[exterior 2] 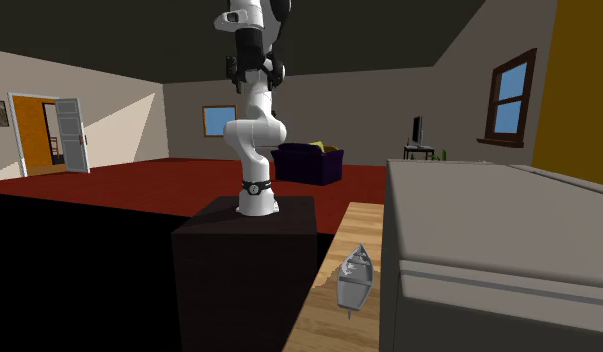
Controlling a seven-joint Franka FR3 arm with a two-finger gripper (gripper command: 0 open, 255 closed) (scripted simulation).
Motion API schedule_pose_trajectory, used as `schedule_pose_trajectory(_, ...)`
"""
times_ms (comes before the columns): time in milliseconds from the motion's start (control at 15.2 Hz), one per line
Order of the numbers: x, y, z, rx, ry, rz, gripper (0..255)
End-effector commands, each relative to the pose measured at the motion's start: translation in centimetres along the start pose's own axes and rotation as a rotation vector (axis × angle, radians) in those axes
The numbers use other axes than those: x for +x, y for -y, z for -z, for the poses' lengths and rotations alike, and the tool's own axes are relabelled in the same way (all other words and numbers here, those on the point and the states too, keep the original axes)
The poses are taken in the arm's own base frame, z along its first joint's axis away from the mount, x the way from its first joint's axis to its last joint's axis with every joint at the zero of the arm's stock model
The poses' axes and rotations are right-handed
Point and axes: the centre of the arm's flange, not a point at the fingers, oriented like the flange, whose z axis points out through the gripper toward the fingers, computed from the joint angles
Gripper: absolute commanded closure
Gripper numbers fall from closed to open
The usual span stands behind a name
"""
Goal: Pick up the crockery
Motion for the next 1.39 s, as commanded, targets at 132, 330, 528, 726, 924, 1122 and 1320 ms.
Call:
schedule_pose_trajectory(132,-0.2,0.8,-2.5,0.009,-0.008,-0.014,0)
schedule_pose_trajectory(330,-0.4,2.0,-6.2,0.023,-0.020,-0.034,0)
schedule_pose_trajectory(528,-0.6,3.2,-9.9,0.037,-0.032,-0.055,0)
schedule_pose_trajectory(726,-0.7,4.5,-13.5,0.051,-0.045,-0.075,0)
schedule_pose_trajectory(924,-0.7,5.9,-17.2,0.065,-0.057,-0.095,0)
schedule_pose_trajectory(1122,-0.7,7.3,-20.8,0.079,-0.069,-0.116,0)
schedule_pose_trajectory(1320,-0.6,8.8,-24.5,0.093,-0.081,-0.136,0)
